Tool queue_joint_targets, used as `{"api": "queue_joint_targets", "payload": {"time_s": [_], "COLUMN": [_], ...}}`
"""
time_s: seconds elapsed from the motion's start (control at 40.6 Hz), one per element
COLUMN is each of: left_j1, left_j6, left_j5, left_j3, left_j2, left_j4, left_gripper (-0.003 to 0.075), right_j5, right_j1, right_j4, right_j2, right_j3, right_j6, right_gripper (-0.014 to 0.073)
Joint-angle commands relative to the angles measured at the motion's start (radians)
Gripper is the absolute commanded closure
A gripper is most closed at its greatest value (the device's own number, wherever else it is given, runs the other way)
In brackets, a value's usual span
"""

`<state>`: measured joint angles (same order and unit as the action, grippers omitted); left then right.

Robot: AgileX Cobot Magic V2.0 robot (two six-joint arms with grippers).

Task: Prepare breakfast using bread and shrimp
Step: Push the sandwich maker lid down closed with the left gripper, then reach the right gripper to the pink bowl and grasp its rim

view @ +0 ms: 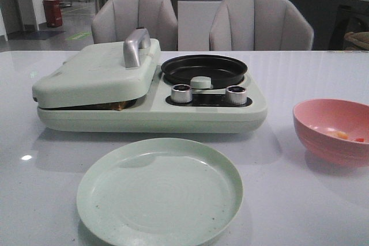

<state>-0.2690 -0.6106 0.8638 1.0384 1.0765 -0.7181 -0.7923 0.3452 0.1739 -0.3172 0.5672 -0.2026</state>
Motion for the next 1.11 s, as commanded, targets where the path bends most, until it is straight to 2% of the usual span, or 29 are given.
{"api": "queue_joint_targets", "payload": {"time_s": [0.0,0.419,0.665,0.813,0.986,1.085], "left_j1": [-0.047,-0.065,-0.065,-0.065,-0.065,-0.065], "left_j6": [-0.009,-0.009,-0.009,-0.009,-0.009,-0.009], "left_j5": [-0.074,-0.093,-0.101,-0.129,-0.154,-0.154], "left_j3": [-0.055,-0.331,-0.351,-0.351,-0.351,-0.351], "left_j2": [-0.112,-0.532,-0.585,-0.585,-0.585,-0.585], "left_j4": [-0.039,-0.038,-0.039,-0.039,-0.039,-0.039], "left_gripper": [0.0619,0.0619,0.0619,0.0619,0.0619,0.0619], "right_j5": [0.085,0.085,0.081,0.059,0.02,0.009], "right_j1": [-0.008,-0.008,-0.008,-0.008,-0.009,-0.039], "right_j4": [0.001,0.001,0.001,-0.001,-0.02,-0.042], "right_j2": [-0.009,-0.009,-0.028,-0.145,-0.363,-0.493], "right_j3": [0.027,0.027,0.025,0.039,0.093,0.135], "right_j6": [-0.002,-0.002,0.007,0.054,0.059,0.104], "right_gripper": [0.0154,0.0154,0.0154,0.0154,0.0154,0.0154]}}
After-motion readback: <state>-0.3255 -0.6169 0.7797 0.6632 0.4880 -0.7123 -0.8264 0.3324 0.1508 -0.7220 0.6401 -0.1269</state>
